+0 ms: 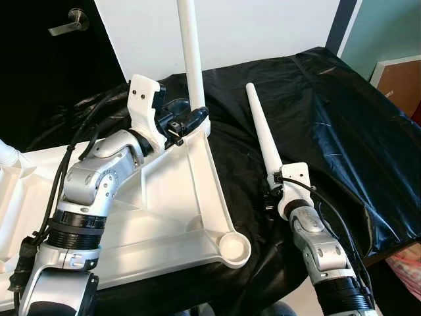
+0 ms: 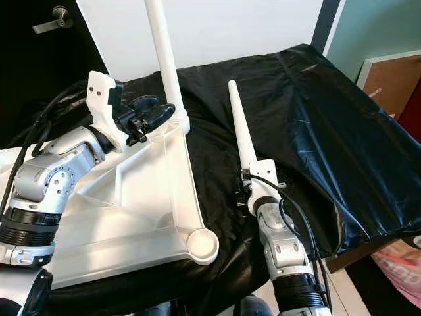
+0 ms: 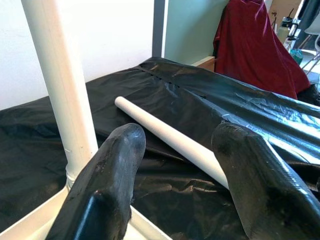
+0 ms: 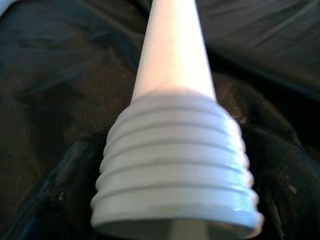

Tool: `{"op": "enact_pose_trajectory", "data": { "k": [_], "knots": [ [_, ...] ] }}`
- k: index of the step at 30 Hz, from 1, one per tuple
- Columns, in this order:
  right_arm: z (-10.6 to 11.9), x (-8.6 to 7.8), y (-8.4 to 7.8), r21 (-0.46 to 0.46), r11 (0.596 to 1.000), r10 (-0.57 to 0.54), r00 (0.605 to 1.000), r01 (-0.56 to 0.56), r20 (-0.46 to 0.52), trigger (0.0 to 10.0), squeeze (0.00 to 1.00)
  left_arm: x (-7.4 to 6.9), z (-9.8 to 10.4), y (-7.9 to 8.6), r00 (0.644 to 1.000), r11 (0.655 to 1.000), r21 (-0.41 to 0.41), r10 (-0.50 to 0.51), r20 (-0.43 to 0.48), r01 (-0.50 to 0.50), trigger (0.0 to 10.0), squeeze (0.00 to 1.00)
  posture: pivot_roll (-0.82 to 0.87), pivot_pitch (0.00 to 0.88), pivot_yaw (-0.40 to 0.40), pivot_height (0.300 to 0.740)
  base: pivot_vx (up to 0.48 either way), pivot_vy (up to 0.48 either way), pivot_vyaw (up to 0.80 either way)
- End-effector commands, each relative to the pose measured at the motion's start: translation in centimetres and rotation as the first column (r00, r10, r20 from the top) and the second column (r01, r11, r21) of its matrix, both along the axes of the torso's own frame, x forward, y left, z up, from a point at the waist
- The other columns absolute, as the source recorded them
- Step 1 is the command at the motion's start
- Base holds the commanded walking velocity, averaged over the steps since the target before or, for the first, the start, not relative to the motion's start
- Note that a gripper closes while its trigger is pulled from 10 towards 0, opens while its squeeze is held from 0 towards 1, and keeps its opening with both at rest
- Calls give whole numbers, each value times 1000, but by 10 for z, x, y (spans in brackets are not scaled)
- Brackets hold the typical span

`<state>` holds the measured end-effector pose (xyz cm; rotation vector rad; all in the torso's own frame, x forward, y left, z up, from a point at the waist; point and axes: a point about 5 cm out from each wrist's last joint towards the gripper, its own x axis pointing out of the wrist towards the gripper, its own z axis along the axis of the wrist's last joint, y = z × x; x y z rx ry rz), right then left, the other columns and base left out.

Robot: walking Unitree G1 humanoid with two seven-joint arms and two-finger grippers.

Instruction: Building children table

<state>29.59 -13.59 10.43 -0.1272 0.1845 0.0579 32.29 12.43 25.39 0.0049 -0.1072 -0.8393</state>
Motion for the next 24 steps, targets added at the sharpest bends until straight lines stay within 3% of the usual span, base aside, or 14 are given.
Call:
{"op": "enact_pose_trajectory", "data": {
  "k": [1,2,3,4,5,14,18,19,20,21,22,24],
  "knots": [
    [-8,-4,4,14,1000,21,998,-21,-51,10000,0,-3,1,-2,996,995,30,-90,1,90,10000,0,-62,73,61,740,0,0,0],
    [-8,-4,4,14,1000,21,998,-21,-51,10000,0,-3,1,-2,996,995,30,-90,1,90,10000,0,-62,73,61,740,0,0,0],
    [-11,-6,6,14,999,37,997,-36,-72,3608,0,-3,1,-1,996,996,32,-89,1,89,10000,0,-62,73,62,740,0,0,0],
    [-11,-6,6,14,999,37,997,-36,-72,3608,0,-3,1,-1,996,996,32,-89,1,89,10000,0,-62,73,62,740,0,0,0],
    [-13,-7,8,20,999,47,995,-45,-86,0,0,-3,2,-1,996,996,34,-88,4,87,10000,0,-63,75,64,740,0,0,0],
    [-11,-7,5,29,999,16,997,-14,-74,0,0,-2,5,0,996,996,34,-85,10,84,10000,0,-64,77,65,740,0,0,0],
    [1,-6,3,27,1000,-5,1000,4,28,0,0,-1,5,0,996,996,31,-84,8,83,10000,0,-64,76,67,740,0,0,0],
    [13,-6,2,16,1000,-9,992,7,129,10000,0,0,5,0,996,996,29,-84,7,84,10000,0,-66,75,69,740,0,0,0],
    [26,-6,3,14,1000,-10,974,7,226,10000,0,0,5,-1,996,996,25,-87,3,87,10000,0,-68,74,70,740,0,0,0],
    [26,-6,3,14,1000,-10,974,7,226,10000,0,0,5,-1,996,996,25,-87,3,87,10000,0,-68,74,70,740,0,0,0],
    [38,-7,3,8,1000,-8,953,6,303,10000,0,1,4,-2,996,995,22,-95,-1,95,10000,0,-70,72,70,740,0,0,0],
    [38,-7,3,8,1000,-8,953,6,303,10000,0,1,4,-2,996,995,22,-95,-1,95,10000,0,-70,72,70,740,0,0,0]
  ]
}}
